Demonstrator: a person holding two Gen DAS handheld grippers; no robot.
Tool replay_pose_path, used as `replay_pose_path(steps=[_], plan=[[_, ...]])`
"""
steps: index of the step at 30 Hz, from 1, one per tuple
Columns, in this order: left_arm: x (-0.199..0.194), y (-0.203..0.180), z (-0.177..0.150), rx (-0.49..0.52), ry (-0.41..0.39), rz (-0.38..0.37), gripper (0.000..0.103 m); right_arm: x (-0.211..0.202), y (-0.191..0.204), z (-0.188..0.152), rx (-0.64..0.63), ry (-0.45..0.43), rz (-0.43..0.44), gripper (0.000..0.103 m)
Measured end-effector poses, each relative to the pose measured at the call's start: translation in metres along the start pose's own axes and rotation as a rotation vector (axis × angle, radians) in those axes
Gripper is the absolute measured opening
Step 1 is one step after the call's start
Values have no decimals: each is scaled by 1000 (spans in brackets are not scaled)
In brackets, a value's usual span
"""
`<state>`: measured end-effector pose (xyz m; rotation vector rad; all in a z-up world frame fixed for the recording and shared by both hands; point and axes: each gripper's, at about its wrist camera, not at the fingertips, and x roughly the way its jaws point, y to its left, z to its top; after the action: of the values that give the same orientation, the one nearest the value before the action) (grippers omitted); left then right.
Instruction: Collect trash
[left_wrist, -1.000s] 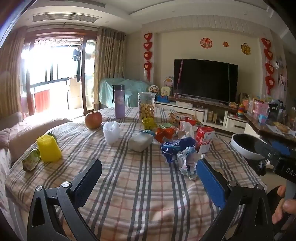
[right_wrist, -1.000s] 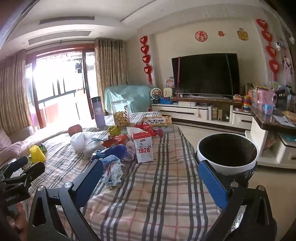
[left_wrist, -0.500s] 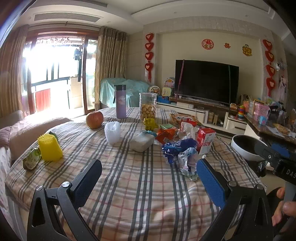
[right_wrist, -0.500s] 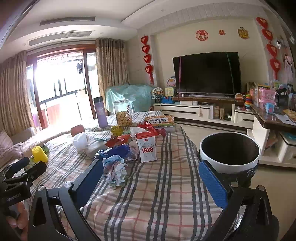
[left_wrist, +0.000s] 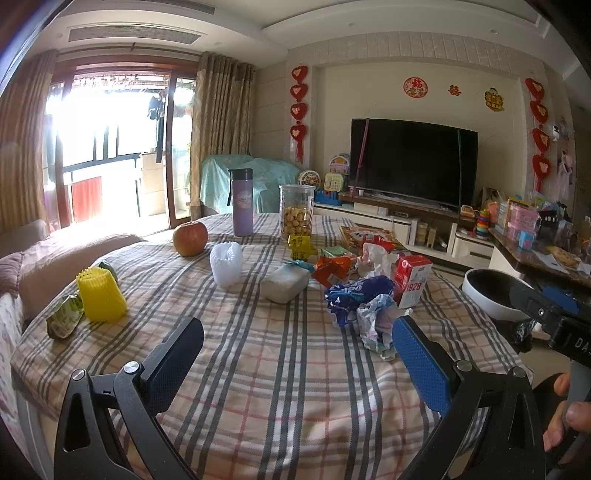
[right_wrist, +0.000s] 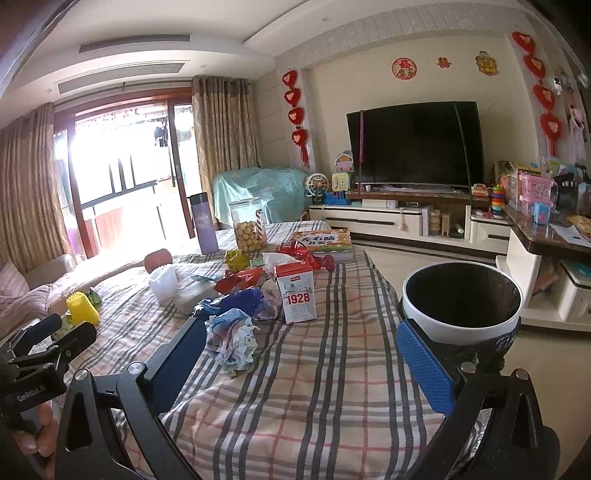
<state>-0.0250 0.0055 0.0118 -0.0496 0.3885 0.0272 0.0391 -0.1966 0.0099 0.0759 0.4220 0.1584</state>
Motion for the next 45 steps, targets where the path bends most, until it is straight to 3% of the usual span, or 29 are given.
replay_pose_path(steps=[31,45], plan=[[5,1,-4,2,10,0,102,-1,3,0,11,8,29,103],[12,4,-8,6,29,5,102,10,4,-5,28,61,58,103]])
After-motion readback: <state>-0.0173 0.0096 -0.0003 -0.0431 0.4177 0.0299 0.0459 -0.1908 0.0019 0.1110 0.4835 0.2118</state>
